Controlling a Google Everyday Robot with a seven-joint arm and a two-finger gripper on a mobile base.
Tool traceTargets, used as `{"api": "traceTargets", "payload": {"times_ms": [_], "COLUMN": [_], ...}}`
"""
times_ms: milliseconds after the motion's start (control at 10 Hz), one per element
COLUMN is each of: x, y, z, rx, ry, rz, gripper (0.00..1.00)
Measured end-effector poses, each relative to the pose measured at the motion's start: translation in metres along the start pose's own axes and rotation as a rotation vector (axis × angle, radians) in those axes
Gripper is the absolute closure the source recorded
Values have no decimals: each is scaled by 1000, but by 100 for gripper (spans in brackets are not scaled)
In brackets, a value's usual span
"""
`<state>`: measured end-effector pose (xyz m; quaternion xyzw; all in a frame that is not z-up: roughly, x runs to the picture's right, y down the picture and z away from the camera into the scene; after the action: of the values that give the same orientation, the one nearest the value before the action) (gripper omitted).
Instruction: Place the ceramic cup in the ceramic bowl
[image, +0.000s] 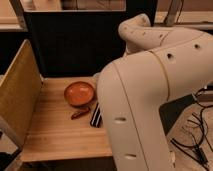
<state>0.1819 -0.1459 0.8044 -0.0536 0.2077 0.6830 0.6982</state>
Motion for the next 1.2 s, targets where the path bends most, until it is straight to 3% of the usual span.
{"api": "traceTargets", "payload": {"times_ms": [1200], "x": [-1], "y": [1], "z": [-1], "rx": [5], "ry": [2], "rz": [-17], "gripper": [20]}}
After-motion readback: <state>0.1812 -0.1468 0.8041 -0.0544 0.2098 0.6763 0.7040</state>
